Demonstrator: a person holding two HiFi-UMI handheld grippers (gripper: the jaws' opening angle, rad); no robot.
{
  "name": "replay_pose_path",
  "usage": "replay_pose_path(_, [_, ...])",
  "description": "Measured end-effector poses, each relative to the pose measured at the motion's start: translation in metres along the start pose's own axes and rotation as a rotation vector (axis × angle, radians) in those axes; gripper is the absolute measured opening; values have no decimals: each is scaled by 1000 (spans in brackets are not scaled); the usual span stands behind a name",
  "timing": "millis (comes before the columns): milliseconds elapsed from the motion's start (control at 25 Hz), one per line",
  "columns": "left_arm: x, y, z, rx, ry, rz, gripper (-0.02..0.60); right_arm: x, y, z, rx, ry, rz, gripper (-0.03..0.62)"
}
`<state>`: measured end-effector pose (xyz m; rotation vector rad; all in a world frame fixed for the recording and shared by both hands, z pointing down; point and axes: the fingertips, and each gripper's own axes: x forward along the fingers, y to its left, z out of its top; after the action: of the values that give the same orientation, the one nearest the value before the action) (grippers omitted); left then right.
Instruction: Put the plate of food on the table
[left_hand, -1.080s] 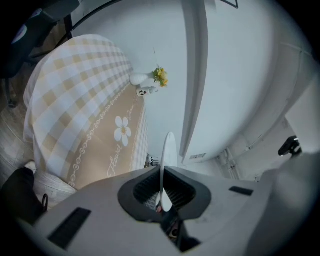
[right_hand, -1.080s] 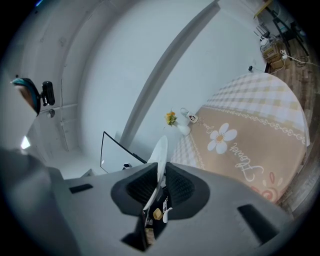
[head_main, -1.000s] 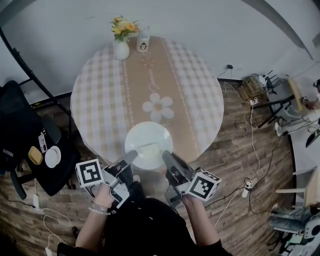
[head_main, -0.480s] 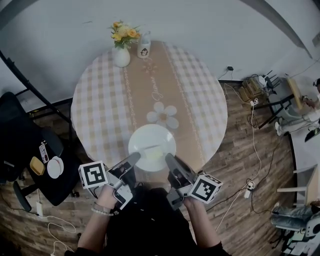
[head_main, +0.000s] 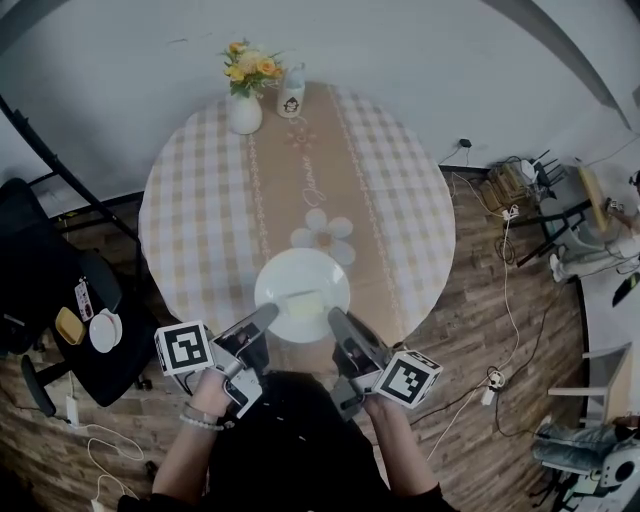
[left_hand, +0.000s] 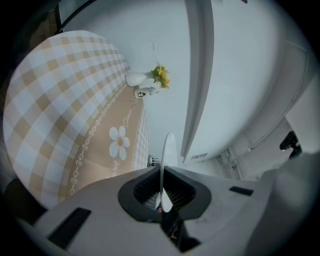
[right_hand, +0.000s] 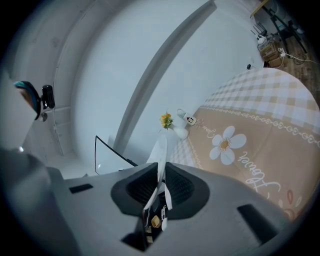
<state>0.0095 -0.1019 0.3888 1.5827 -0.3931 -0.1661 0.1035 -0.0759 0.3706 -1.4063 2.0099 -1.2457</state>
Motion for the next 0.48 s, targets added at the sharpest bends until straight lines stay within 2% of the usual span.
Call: replay_pose_path(480, [7,2,6,-26,-50,18,8,12,-9,8,17,63,18,29])
